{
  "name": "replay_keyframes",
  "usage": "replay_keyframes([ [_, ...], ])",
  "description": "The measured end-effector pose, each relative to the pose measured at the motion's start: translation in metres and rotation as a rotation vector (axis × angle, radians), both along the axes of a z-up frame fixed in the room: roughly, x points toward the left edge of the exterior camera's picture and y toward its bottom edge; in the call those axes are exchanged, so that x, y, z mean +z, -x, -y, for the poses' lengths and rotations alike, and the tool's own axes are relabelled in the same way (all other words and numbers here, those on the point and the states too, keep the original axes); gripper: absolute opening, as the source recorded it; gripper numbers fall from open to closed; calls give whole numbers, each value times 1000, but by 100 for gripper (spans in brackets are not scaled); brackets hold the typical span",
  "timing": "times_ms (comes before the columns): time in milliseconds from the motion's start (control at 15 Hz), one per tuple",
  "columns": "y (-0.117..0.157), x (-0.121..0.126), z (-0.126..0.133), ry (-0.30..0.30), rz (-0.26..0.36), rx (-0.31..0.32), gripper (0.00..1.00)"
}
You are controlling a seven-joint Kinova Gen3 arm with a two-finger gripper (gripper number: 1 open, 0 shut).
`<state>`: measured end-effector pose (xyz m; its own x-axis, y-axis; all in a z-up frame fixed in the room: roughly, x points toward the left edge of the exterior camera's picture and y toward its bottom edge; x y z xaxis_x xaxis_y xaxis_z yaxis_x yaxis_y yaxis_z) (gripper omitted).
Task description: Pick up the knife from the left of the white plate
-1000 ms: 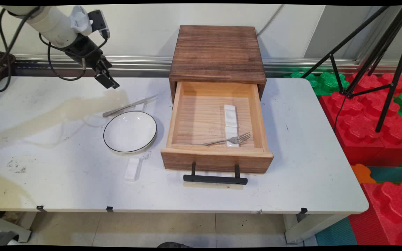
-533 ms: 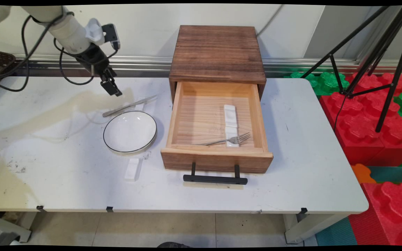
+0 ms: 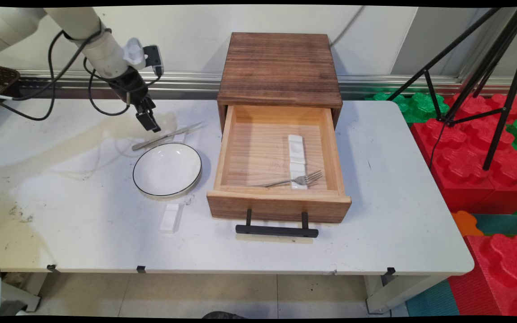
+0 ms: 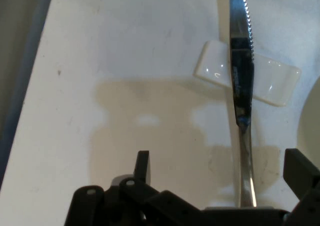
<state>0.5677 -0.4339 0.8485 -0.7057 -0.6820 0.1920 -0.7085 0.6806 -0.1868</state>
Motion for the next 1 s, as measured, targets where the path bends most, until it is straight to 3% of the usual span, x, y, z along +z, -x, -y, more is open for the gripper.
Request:
replay_keyframes([
  [1000,-4,-34,19,-51,-25,9,100],
])
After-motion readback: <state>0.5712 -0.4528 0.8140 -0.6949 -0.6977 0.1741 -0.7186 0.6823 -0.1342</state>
